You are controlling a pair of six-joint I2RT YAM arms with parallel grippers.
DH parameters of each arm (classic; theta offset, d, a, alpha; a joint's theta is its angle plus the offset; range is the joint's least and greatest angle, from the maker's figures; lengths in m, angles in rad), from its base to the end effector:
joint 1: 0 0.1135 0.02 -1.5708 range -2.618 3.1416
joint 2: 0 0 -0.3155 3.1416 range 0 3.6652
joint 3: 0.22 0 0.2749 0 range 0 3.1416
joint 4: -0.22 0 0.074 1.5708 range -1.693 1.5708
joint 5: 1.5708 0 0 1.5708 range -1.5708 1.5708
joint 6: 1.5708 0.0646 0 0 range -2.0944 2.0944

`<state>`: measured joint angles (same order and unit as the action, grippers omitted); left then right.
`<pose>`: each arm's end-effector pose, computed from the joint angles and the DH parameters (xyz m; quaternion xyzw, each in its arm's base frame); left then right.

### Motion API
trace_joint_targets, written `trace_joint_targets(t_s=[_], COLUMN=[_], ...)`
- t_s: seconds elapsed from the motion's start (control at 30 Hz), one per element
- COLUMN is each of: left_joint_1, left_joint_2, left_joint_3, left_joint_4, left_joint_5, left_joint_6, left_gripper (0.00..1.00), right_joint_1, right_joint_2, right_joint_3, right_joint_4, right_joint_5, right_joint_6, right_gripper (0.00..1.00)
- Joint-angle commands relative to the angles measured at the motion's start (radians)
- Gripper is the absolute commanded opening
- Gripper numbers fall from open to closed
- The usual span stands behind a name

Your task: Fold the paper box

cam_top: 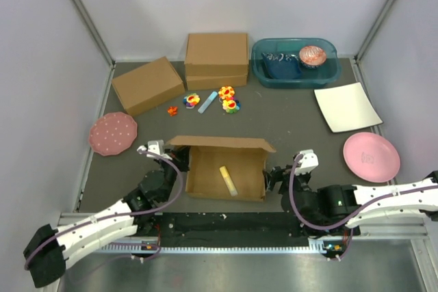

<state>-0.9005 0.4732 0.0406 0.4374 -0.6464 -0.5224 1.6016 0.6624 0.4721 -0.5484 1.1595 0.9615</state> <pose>0.1134 -0.0804 0.1999 -0.0954 0.6993 -0.2691 0.6553 0.0555 0.1216 0.2485 -0.0306 0.7960 0.1811 0.5767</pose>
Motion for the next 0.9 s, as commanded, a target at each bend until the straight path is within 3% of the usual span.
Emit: trace_joint_targets(t_s=[0.0,0.33,0.63,0.87], left_joint_1=[-0.003,-0.002,-0.002,-0.012], left_joint_2=[0.131,0.383,0.636,0.832], left_joint_3=[-0.082,-0.064,-0.064,-0.088], left_joint_4=[0.283,0.658,0.925,1.096], left_joint_5=[-0.036,-0.068,-0.067,-0.093], left_joint_6=[0.084,0.229,0.311,0.346], left_gripper=[0.00,0.00,0.01,0.08], right_joint_1=[0.014,0.012,0.012,0.011], right_joint_2=[-0.021,-0.129,-0.207,-0.205], right_joint_3=[0.030,0.008,0.177,0.240], right_joint_4=[0.001,-0.004,-0.005,-0.004], right_joint_5=[0.066,0.008,0.014,0.035], right_joint_6=[-0.104,-0.150,-0.351,-0.304], right_gripper=[0.86,0.81,0.82,0.82])
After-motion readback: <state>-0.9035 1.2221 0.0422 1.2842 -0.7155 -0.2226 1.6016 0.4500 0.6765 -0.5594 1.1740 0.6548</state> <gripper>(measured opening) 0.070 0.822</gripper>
